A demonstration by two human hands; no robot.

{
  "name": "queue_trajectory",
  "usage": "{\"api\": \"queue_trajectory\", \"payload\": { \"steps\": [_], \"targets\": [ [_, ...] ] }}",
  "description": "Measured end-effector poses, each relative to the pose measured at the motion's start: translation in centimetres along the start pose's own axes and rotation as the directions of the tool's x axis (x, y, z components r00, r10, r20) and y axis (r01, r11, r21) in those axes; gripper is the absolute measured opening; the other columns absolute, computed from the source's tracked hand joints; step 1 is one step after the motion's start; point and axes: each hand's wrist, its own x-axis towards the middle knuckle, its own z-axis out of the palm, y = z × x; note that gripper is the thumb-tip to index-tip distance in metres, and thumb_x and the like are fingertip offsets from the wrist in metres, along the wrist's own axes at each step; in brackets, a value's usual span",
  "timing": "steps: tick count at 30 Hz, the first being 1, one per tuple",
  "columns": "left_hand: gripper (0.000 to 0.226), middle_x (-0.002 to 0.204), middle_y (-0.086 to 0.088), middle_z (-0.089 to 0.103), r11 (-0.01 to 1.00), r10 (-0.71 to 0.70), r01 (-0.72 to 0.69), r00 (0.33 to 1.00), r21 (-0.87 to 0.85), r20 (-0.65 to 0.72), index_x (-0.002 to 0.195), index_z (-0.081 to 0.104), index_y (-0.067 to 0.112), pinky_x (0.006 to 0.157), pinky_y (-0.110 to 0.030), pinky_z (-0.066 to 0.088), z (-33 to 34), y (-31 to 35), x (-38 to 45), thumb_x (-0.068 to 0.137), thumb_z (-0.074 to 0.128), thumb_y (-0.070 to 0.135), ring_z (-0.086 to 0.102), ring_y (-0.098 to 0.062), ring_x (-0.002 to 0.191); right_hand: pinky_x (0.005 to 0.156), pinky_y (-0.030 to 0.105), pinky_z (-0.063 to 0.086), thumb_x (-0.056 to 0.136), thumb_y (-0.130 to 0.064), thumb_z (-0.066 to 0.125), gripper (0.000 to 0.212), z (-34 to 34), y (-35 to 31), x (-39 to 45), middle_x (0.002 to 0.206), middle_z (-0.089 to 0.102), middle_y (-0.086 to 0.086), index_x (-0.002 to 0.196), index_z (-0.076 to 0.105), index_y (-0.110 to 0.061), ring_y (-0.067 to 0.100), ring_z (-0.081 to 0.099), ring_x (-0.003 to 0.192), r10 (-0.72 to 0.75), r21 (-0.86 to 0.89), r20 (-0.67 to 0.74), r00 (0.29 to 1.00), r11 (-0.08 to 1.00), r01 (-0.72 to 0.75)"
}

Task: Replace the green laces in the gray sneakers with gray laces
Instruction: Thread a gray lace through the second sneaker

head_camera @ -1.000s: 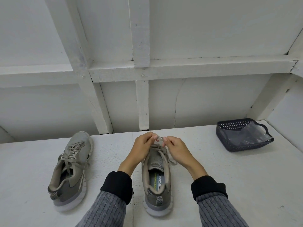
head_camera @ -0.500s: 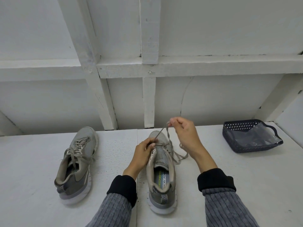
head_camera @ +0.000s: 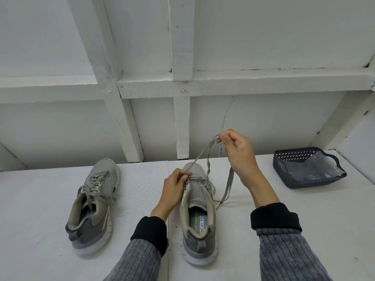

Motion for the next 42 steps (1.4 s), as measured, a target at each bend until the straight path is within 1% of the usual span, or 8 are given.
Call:
{"api": "queue_trajectory", "payload": {
  "steps": [6,10,12,23,26,30,38,42],
  "targets": [
    [0.044,0.133,0.015,0.058,0.986,0.135,-0.116,0.977,-0.119,0.167,0.131,0.055,0.024,0.103,-0.018,0.037,-0.5,7.4,0.5,0.089,0.044,0.025,0.047,0.002,0.128,0.050,0.018,0.025,0.101,-0.027,0.046,0.031,-0.5,-0.6,0.3,0.051,0.045,-0.015,0.072,0.055,-0.022,0.004,0.033,0.047,-0.082,-0.205,0.099,0.992,0.973,0.101],
    [0.041,0.093,0.004,0.071,0.978,0.171,-0.118,0.924,-0.169,0.342,0.116,0.065,0.019,0.095,-0.018,0.040,0.8,11.4,0.4,0.106,0.031,0.040,0.063,-0.006,0.100,0.057,0.026,0.036,0.102,-0.024,0.045,0.031,-0.7,0.7,0.1,0.063,0.057,-0.012,0.073,0.054,-0.018,0.007,0.046,0.058,-0.063,-0.257,0.108,0.992,0.962,0.089],
    [0.043,0.068,0.005,0.053,0.981,0.165,-0.111,0.914,-0.162,0.370,0.094,0.064,0.016,0.080,-0.022,0.043,0.9,11.1,0.5,0.106,0.030,0.038,0.054,-0.014,0.073,0.054,0.026,0.029,0.102,-0.024,0.044,0.032,-1.1,1.8,-0.2,0.060,0.046,-0.005,0.071,0.049,-0.015,0.007,0.036,0.054,-0.043,-0.290,0.072,0.996,0.955,0.062],
    [0.032,0.067,0.016,0.041,1.000,0.020,-0.016,0.948,-0.013,0.317,0.081,0.044,0.012,0.066,-0.015,0.034,-2.1,5.5,0.8,0.106,0.036,0.029,0.038,-0.002,0.065,0.056,0.028,0.028,0.100,-0.019,0.041,0.033,-3.0,9.1,-3.2,0.062,0.039,0.002,0.070,0.050,-0.011,0.014,0.034,0.060,0.313,-0.257,-0.080,0.946,0.911,-0.323],
    [0.031,0.068,0.014,0.042,0.999,0.027,-0.032,0.950,0.011,0.312,0.078,0.047,0.016,0.068,-0.022,0.033,-1.5,4.8,0.9,0.105,0.040,0.029,0.038,-0.007,0.068,0.063,0.026,0.041,0.101,-0.017,0.040,0.027,-2.4,11.2,-3.6,0.087,0.062,0.009,0.088,0.063,-0.010,0.018,0.053,0.079,0.449,-0.376,-0.002,0.894,0.828,-0.416],
    [0.034,0.065,0.016,0.045,0.993,0.049,-0.079,0.954,0.091,0.295,0.072,0.050,0.027,0.066,-0.026,0.032,-0.5,4.7,1.1,0.104,0.044,0.035,0.039,-0.006,0.065,0.102,0.030,0.038,0.103,-0.018,0.038,0.033,0.1,10.4,-3.2,0.132,0.054,0.005,0.133,0.049,-0.011,0.020,0.047,0.124,0.359,-0.426,0.056,0.931,0.853,-0.303],
    [0.032,0.069,0.010,0.058,0.997,0.056,-0.068,0.958,0.034,0.280,0.072,0.058,0.030,0.071,-0.035,0.045,-0.3,4.1,1.7,0.101,0.048,0.040,0.052,-0.011,0.068,0.056,0.023,0.034,0.102,-0.033,0.041,0.037,2.7,7.5,-2.7,0.061,0.048,-0.006,0.076,0.060,-0.017,0.001,0.042,0.052,0.372,-0.205,0.264,0.890,0.923,-0.325],
    [0.030,0.085,0.007,0.066,0.996,0.061,-0.073,0.977,0.051,0.205,0.089,0.065,0.023,0.073,-0.019,0.046,-1.0,2.6,1.1,0.105,0.041,0.027,0.060,-0.002,0.076,0.059,0.029,0.031,0.099,-0.030,0.050,0.033,2.0,6.7,-2.0,0.067,0.049,0.014,0.071,0.063,-0.019,0.017,0.041,0.061,0.277,-0.166,0.188,0.942,0.955,-0.247]
  ]
}}
